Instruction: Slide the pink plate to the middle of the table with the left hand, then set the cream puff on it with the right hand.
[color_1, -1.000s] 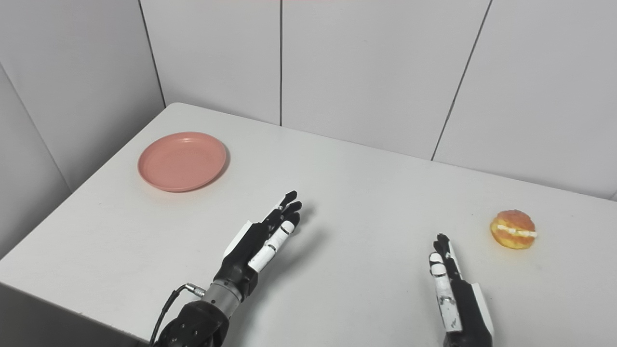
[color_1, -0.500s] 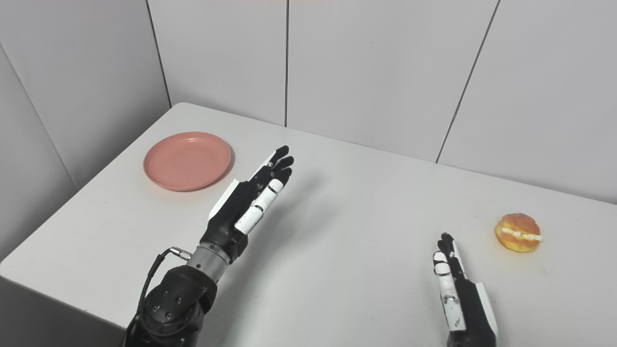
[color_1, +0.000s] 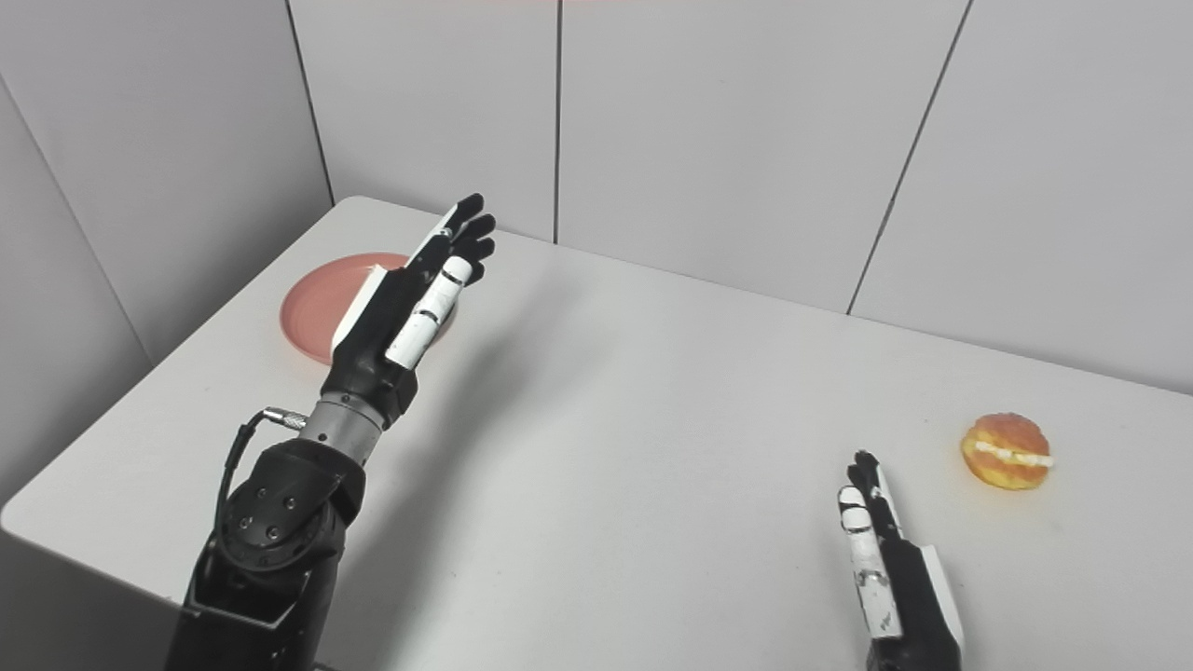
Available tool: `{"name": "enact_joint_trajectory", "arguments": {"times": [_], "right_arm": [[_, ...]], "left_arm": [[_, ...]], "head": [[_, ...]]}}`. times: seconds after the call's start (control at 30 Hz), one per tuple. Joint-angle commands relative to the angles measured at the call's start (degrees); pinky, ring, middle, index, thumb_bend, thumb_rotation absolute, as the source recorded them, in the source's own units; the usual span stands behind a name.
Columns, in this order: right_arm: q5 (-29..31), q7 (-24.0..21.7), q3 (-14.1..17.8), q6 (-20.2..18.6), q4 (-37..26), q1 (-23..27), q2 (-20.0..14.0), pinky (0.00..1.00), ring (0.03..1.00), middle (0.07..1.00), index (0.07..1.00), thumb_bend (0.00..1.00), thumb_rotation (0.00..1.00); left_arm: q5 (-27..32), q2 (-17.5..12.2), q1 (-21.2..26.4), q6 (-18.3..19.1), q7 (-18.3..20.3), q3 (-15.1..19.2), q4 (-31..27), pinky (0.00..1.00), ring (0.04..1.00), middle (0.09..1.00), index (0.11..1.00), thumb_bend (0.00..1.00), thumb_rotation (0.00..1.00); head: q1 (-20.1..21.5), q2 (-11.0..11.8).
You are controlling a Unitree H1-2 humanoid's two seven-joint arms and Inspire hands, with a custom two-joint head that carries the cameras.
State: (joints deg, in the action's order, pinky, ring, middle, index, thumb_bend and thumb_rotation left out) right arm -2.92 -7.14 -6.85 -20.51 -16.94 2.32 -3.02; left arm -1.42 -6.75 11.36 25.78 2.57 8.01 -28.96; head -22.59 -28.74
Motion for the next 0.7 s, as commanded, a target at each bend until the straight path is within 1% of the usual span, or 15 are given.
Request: {"name": "enact_joint_trajectory", "arguments": {"times": [0.0,0.03,0.07,0.13,0.17,0.27,0.3,0.4,0.53,0.63,0.67], "right_arm": [[-0.18,0.27,0.11,2.40,-1.56,1.51,-0.04,1.00,0.998,0.996,0.996,0.14,1.00],[-0.28,0.28,0.08,2.65,-1.49,1.49,-0.10,1.00,0.996,0.994,0.995,0.14,1.00],[-0.20,0.21,0.11,2.86,-1.43,1.46,-0.15,1.00,0.996,0.994,0.994,0.14,1.00],[0.08,0.08,0.22,2.95,-1.39,1.43,-0.15,1.00,0.999,0.996,0.996,0.14,1.00],[0.19,0.06,0.26,2.88,-1.39,1.43,-0.14,1.00,1.000,0.997,0.997,0.13,1.00],[0.07,0.04,0.18,2.55,-1.57,1.37,-0.24,1.00,0.999,0.996,0.997,0.14,1.00],[0.09,0.04,0.19,2.43,-1.64,1.34,-0.24,1.00,0.999,0.996,0.997,0.14,1.00],[0.49,0.00,0.34,2.25,-1.63,1.33,-0.16,1.00,1.000,0.997,0.998,0.14,1.00],[1.19,0.01,0.60,1.61,-2.04,1.16,0.15,1.00,1.000,1.000,1.000,0.13,1.00],[0.72,-0.04,0.33,2.07,-1.92,1.07,-0.25,1.00,1.000,1.000,1.000,0.13,1.00],[0.70,-0.06,0.31,2.11,-1.92,1.03,-0.32,1.00,1.000,0.999,1.000,0.12,1.00]], "left_arm": [[1.12,-1.32,3.55,-2.90,-0.36,0.79,-0.48,0.95,0.952,0.958,0.929,0.40,0.80],[1.47,-1.64,4.15,-2.85,-0.47,1.29,-0.09,0.96,0.952,0.955,0.928,0.43,0.78],[1.54,-2.09,4.77,-2.71,-0.65,1.71,0.26,0.96,0.952,0.955,0.928,0.44,0.78],[1.46,-2.90,5.78,-2.65,-0.95,2.38,0.70,0.96,0.948,0.951,0.924,0.42,0.80],[1.40,-3.19,6.19,-2.70,-1.02,2.69,0.83,0.96,0.939,0.948,0.919,0.37,0.80],[1.56,-4.75,7.52,-2.37,-0.98,3.92,1.47,0.95,0.933,0.946,0.915,0.32,0.83],[1.41,-5.18,7.91,-2.11,-1.26,4.40,1.67,0.93,0.925,0.938,0.907,0.31,0.81],[1.93,-5.82,8.57,-1.60,-1.97,5.84,2.40,0.91,0.902,0.908,0.880,0.32,0.78],[2.02,-6.33,9.64,-2.39,-3.33,7.92,3.94,0.86,0.875,0.880,0.849,0.32,0.75],[1.30,-7.68,9.78,-1.97,-3.42,8.70,4.31,0.84,0.873,0.885,0.864,0.31,0.80],[1.35,-8.10,9.94,-1.80,-3.45,9.10,4.56,0.84,0.872,0.885,0.866,0.32,0.80]], "head": [[0.00,-0.01],[-0.06,0.02],[-0.15,0.04],[-0.31,0.12],[-0.31,0.12],[-0.54,0.27],[-0.59,0.33],[-0.61,0.38],[-0.84,0.75],[-0.91,1.36],[-0.93,1.51]]}}
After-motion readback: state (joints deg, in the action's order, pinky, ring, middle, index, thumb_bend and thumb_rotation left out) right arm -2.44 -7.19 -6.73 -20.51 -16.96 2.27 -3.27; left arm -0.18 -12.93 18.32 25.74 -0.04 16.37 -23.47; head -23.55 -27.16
